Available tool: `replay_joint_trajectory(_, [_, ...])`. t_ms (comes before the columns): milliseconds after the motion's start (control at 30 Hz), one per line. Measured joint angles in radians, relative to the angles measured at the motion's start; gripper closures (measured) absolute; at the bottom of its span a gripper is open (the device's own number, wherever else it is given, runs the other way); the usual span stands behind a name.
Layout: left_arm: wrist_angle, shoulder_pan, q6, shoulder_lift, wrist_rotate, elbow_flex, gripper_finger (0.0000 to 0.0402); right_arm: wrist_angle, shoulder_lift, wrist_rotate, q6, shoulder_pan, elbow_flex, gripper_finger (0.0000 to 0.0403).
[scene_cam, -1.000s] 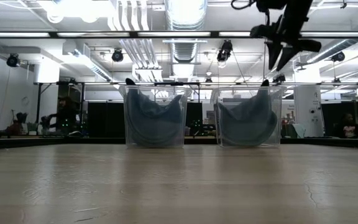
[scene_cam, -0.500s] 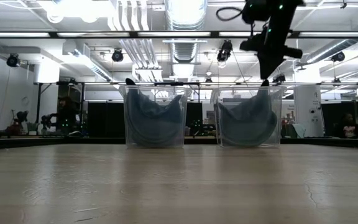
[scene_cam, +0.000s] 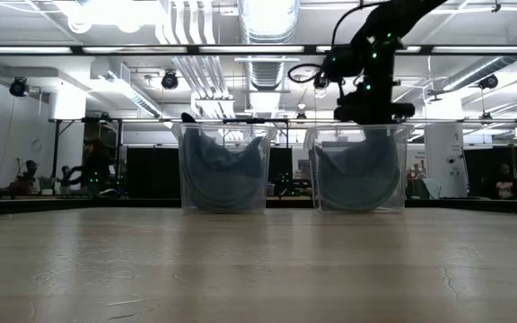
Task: Pick & Place hat
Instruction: Put the gray cap into the right transparent bin, then return to Home Position
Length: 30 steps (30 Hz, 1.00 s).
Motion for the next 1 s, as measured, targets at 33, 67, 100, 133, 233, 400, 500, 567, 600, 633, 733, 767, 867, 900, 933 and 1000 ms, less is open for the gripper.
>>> replay_joint_trajectory(33, [0.001, 0.000, 0.000, 0.005, 0.000, 0.000, 0.0193, 0.007, 0.012, 0.000, -0.005, 0.000, 0.000, 0.0394])
replay_joint_trajectory(67, [0.002, 0.000, 0.000, 0.010, 0.000, 0.000, 0.0193, 0.015, 0.023, -0.003, -0.014, 0.000, 0.000, 0.0394])
replay_joint_trajectory(100, [0.003, 0.000, 0.000, 0.015, 0.000, 0.000, 0.0193, 0.024, 0.033, -0.014, -0.021, 0.000, 0.000, 0.0394])
replay_joint_trajectory(133, [0.003, 0.000, 0.000, 0.020, 0.000, 0.000, 0.0193, 0.033, 0.042, -0.028, -0.027, 0.000, 0.000, 0.0394])
replay_joint_trajectory(233, [0.006, 0.000, 0.000, 0.031, 0.000, 0.000, 0.0193, 0.061, 0.065, -0.058, -0.041, 0.000, 0.000, 0.0394])
replay_joint_trajectory(400, [0.024, 0.000, 0.000, 0.043, 0.001, 0.000, 0.0193, 0.065, 0.107, -0.064, -0.052, -0.001, 0.000, 0.0394])
replay_joint_trajectory(500, [0.025, 0.000, 0.000, 0.044, 0.001, 0.000, 0.0193, 0.070, 0.128, -0.072, -0.067, -0.001, 0.000, 0.0394])
replay_joint_trajectory(567, [0.026, 0.000, 0.000, 0.044, 0.002, 0.000, 0.0193, 0.079, 0.134, -0.084, -0.070, -0.001, 0.000, 0.0394])
replay_joint_trajectory(600, [0.026, 0.000, 0.000, 0.044, 0.002, 0.000, 0.0193, 0.083, 0.133, -0.087, -0.071, -0.001, 0.000, 0.0394])
replay_joint_trajectory(633, [0.026, 0.000, 0.000, 0.044, 0.002, 0.000, 0.0193, 0.087, 0.126, -0.087, -0.076, -0.001, 0.000, 0.0394])
replay_joint_trajectory(733, [0.026, 0.000, 0.000, 0.044, 0.002, 0.000, 0.0193, 0.086, 0.086, -0.085, -0.089, 0.003, 0.014, 0.0394])
replay_joint_trajectory(767, [0.026, 0.000, 0.001, 0.044, 0.002, 0.000, 0.0193, 0.086, 0.065, -0.086, -0.093, 0.006, 0.022, 0.0394])
replay_joint_trajectory(867, [0.026, 0.000, 0.001, 0.040, 0.002, 0.000, 0.0193, 0.085, -0.021, -0.084, -0.124, 0.013, 0.051, 0.0394])
replay_joint_trajectory(900, [0.026, 0.000, 0.001, 0.038, 0.002, 0.000, 0.0193, 0.086, -0.056, -0.087, -0.147, 0.016, 0.059, 0.0394])
replay_joint_trajectory(933, [0.026, 0.000, 0.001, 0.036, 0.002, 0.000, 0.0193, 0.084, -0.092, -0.094, -0.173, 0.017, 0.064, 0.0394])
replay_joint_trajectory(1000, [0.026, 0.000, 0.000, 0.029, 0.002, 0.000, 0.0193, 0.083, -0.176, -0.135, -0.233, 0.017, 0.068, 0.0394])
